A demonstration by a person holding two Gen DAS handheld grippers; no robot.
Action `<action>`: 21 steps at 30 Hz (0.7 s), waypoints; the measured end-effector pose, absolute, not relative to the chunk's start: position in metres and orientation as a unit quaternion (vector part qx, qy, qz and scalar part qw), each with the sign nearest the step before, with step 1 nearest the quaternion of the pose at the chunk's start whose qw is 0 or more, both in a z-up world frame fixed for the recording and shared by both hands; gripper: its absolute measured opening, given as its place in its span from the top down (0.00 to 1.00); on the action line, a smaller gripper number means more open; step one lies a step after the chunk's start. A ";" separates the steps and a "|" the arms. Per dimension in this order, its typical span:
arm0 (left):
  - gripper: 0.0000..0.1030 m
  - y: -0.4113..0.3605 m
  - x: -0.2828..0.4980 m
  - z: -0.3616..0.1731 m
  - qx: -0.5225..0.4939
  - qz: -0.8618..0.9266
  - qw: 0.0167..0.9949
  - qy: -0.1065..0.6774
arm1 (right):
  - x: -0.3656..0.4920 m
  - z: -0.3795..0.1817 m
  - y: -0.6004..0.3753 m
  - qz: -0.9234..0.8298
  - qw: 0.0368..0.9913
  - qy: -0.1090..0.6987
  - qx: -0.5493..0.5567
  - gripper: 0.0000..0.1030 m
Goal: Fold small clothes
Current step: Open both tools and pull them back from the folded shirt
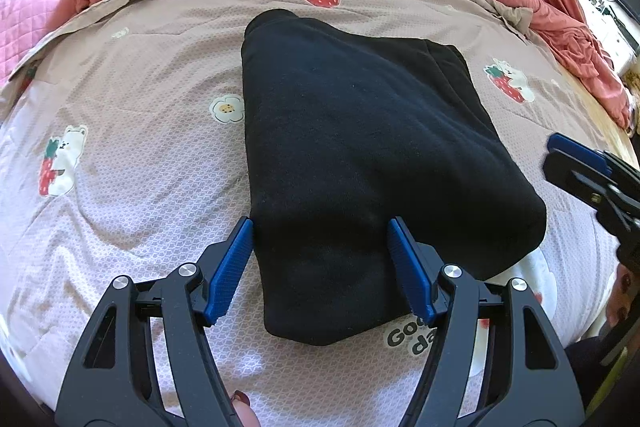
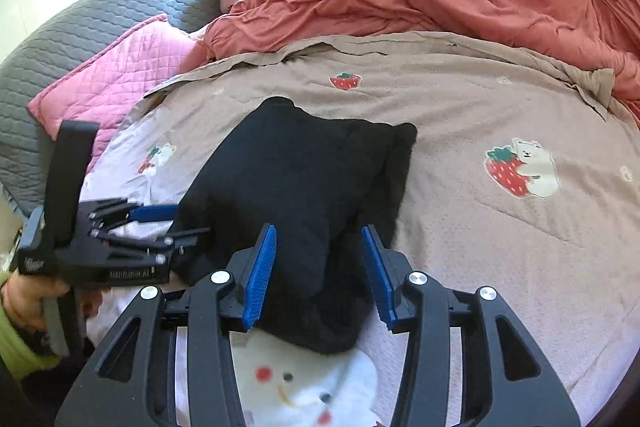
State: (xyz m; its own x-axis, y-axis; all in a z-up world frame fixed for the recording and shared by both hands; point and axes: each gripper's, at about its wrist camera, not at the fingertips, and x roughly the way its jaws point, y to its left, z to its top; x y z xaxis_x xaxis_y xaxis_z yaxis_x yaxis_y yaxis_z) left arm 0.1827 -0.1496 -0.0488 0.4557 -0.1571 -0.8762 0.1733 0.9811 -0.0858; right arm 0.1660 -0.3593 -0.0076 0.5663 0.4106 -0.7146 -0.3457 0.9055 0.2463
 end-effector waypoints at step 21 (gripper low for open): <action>0.30 -0.149 0.183 -0.038 -0.009 -0.093 0.858 0.504 | 0.184 -0.039 -0.357 0.134 0.870 0.471 0.064 0.45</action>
